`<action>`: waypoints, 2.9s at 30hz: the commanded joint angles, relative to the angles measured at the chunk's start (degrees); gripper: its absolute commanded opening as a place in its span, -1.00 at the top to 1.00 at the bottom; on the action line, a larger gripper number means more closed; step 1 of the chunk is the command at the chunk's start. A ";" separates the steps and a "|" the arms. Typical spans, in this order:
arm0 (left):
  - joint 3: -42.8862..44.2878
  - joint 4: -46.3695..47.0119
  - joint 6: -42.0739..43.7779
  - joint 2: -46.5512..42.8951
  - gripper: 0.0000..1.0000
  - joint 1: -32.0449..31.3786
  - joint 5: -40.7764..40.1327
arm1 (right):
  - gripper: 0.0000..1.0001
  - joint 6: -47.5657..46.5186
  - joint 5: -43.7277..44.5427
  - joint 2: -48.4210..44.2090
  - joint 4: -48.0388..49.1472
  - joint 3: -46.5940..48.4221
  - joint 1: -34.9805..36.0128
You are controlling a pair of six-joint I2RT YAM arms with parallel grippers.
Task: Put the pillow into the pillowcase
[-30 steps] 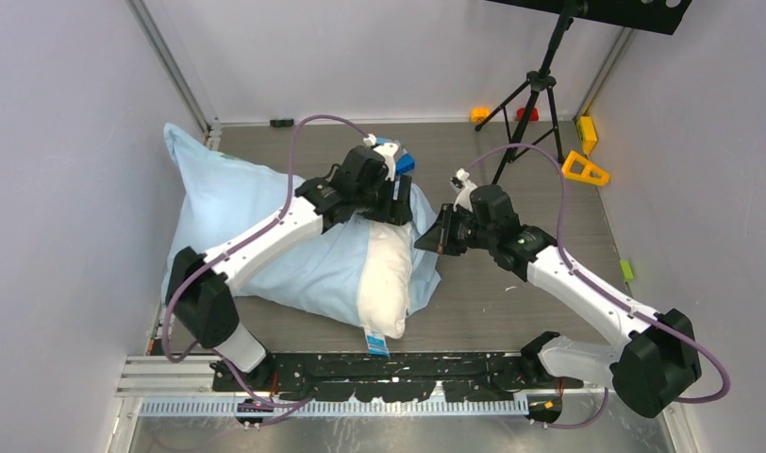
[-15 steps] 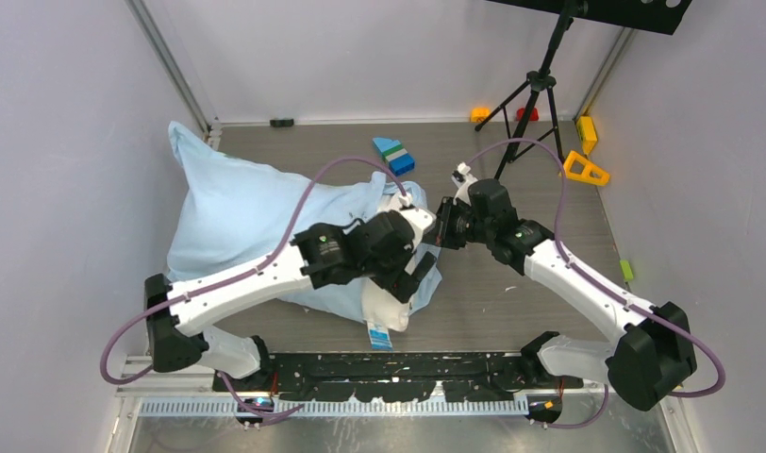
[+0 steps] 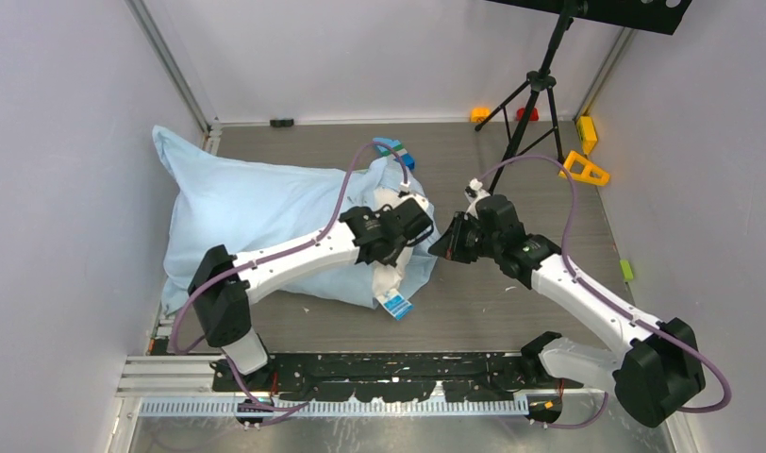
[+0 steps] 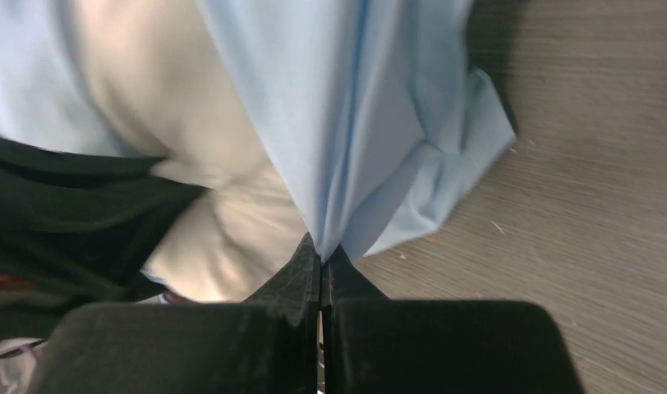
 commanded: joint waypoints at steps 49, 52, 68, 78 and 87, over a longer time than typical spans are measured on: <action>5.13 8.22 2.62 -4.05 1.00 3.36 16.11 | 0.05 -2.69 48.24 8.97 7.38 3.03 19.88; 5.25 8.07 2.62 -4.13 1.00 3.60 16.20 | 0.05 -3.43 48.40 9.40 9.39 1.64 19.85; 6.33 7.30 1.66 -6.07 1.00 4.68 15.77 | 0.23 -4.57 55.89 17.69 9.36 3.66 19.79; 3.97 18.40 -9.11 -9.88 1.00 11.00 17.39 | 0.99 -4.91 43.93 8.06 8.84 -1.94 20.18; -2.33 37.67 -17.91 -5.57 1.00 16.81 8.95 | 0.99 -11.80 23.03 -8.85 6.72 -4.20 23.33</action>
